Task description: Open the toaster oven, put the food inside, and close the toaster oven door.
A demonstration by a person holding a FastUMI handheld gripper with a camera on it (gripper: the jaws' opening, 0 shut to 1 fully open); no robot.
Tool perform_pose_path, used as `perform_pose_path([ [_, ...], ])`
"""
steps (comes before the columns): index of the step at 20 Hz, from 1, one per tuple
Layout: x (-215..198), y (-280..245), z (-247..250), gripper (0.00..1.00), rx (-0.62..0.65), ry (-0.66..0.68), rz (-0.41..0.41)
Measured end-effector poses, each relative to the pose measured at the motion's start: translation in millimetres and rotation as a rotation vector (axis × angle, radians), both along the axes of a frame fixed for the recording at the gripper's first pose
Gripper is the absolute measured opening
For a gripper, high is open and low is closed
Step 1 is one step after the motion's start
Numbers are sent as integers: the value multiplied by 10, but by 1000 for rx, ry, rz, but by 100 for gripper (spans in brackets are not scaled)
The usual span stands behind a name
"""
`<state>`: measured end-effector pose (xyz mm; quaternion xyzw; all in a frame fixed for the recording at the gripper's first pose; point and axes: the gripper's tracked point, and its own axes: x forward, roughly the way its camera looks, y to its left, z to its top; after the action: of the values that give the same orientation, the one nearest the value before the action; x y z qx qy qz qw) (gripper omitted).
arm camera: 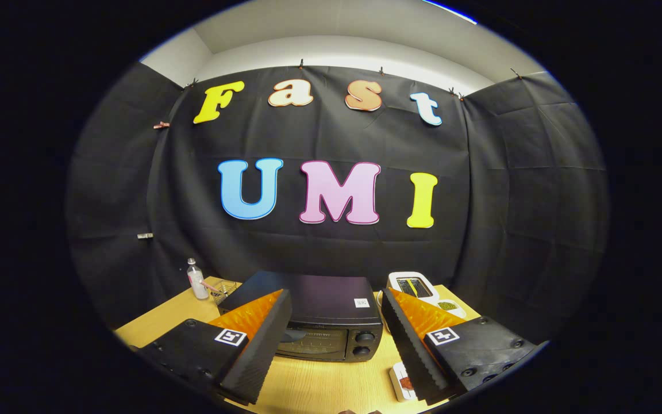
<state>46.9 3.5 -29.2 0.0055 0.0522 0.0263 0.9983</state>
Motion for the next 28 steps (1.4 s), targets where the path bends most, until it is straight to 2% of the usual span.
perform_pose_path([
  [13, 625, 628, -809, 98, 41, 191, 50],
  [20, 820, 1027, -1278, 98, 25, 277, 85],
  [24, 824, 1122, -1568, 98, 7, 356, 65],
  [25, 834, 1142, -1502, 98, -5, 315, 62],
  [28, 864, 1158, -1527, 98, 10, 317, 53],
])
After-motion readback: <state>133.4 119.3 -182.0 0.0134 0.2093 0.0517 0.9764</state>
